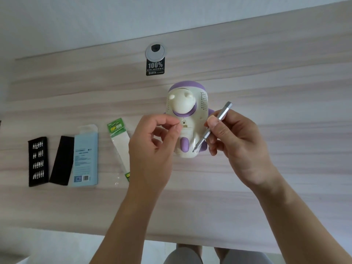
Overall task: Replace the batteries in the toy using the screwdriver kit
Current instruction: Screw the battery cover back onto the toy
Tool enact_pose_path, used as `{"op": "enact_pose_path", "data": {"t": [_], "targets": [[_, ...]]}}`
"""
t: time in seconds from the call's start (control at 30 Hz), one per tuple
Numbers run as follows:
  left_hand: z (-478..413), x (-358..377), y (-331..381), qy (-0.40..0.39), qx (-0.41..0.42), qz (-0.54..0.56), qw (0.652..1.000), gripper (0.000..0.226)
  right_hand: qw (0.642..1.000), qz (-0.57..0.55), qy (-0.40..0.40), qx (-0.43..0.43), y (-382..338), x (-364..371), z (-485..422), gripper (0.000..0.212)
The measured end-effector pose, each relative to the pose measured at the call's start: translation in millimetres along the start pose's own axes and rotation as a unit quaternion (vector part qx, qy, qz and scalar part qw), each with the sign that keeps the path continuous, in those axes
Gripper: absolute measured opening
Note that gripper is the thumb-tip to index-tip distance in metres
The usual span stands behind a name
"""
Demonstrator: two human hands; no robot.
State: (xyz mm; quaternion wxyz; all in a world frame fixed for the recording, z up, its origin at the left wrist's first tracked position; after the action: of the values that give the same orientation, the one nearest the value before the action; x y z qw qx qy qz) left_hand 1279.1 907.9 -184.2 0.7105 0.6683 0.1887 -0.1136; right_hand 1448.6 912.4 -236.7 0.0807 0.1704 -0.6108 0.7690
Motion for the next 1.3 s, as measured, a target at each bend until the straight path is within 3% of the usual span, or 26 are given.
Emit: {"op": "enact_pose_path", "data": {"t": [0.33,0.63,1.3], "targets": [[-8.7,0.1,-6.6,-0.005,-0.015,0.028,0.999,0.021,1.0,-0.003,-0.004,0.006,7.9,-0.1,-4.4,0.028],[-14.7,5.5,-5.3,-0.052,-0.1,0.108,0.988,0.017,1.0,-0.01,-0.007,0.011,9.0,2.3,-7.3,0.03],[-14.7,-3.7,-3.8,-0.031,-0.107,0.078,0.991,0.017,1.0,-0.008,-0.013,0.015,9.0,9.3,-7.3,0.027]]}}
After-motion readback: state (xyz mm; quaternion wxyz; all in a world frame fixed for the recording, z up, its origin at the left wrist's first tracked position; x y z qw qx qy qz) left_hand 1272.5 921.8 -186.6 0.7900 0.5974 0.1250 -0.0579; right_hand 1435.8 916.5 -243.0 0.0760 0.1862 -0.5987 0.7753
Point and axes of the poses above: each hand's wrist, its own z-axis away from the middle knuckle, its own x-axis out of the palm, y = z × x, the point moved 8 cm from there along -z, towards the middle knuckle, and after that the axes turned 5 degrees about -y, right-handed, at the moved point
